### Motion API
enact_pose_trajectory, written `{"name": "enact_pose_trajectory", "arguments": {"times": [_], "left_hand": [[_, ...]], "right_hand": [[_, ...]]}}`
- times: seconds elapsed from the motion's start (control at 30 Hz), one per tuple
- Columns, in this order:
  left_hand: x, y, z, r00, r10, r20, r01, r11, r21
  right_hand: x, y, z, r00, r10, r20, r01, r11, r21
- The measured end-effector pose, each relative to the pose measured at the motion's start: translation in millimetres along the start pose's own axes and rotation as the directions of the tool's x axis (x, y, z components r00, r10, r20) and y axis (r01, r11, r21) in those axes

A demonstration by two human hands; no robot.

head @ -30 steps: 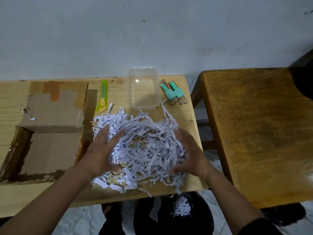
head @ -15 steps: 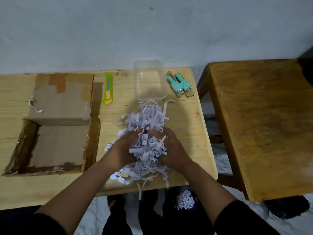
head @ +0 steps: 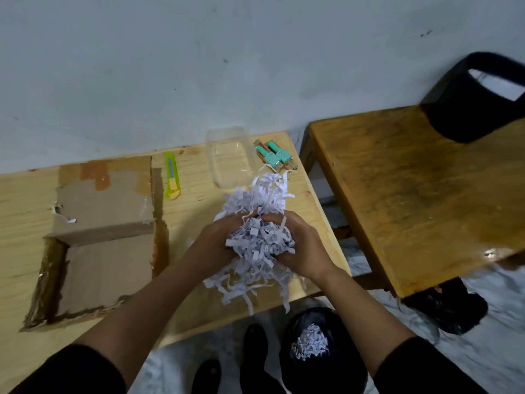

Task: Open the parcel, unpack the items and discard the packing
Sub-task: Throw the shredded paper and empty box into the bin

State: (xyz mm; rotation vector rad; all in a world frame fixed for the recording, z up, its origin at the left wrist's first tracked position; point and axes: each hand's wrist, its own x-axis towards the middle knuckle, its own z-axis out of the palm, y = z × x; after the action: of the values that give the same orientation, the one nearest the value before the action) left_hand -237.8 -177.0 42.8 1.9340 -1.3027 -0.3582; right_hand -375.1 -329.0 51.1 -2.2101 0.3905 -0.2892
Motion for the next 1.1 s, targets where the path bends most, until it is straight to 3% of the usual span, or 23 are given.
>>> {"name": "enact_pose_trajectory", "arguments": {"times": [0.1,0.27,0.57,0.63,0.7,0.73,0.83,0.97,1.1], "left_hand": [[7,17,-9,0.997,0.068,0.043,-0.067,0.997,-0.023],[3,44,-3,0.963,0.244,0.113,-0.243,0.97,-0.026],[-35,108,79,0.874,0.293,0.389,-0.22,0.95,-0.22],[-46,122,101,0.836,0.377,0.399,-0.311,0.924,-0.223],[-58,132,130,0.797,0.41,0.443,-0.31,0.908,-0.282],[-63,136,146,0.793,0.411,0.449,-0.31,0.908,-0.282],[-80,140,193,0.803,0.21,0.558,-0.102,0.971,-0.218],[-105,119,273,0.808,0.122,0.577,0.014,0.974,-0.226],[-122,72,360,0.761,0.037,0.648,0.112,0.976,-0.187]], "right_hand": [[-15,-20,-13,0.998,0.016,-0.054,-0.021,0.995,-0.093],[-66,-48,-33,0.973,0.144,-0.178,-0.154,0.987,-0.042],[-205,-41,-41,0.839,0.402,-0.366,-0.426,0.905,0.017],[-234,-33,-40,0.813,0.433,-0.389,-0.456,0.889,0.035],[-260,-20,-39,0.784,0.476,-0.4,-0.492,0.868,0.068],[-273,-12,-38,0.77,0.498,-0.399,-0.51,0.856,0.084],[-308,22,-33,0.733,0.569,-0.373,-0.562,0.815,0.141],[-347,81,-16,0.673,0.65,-0.353,-0.614,0.757,0.224],[-371,151,12,0.588,0.743,-0.32,-0.693,0.667,0.275]]}}
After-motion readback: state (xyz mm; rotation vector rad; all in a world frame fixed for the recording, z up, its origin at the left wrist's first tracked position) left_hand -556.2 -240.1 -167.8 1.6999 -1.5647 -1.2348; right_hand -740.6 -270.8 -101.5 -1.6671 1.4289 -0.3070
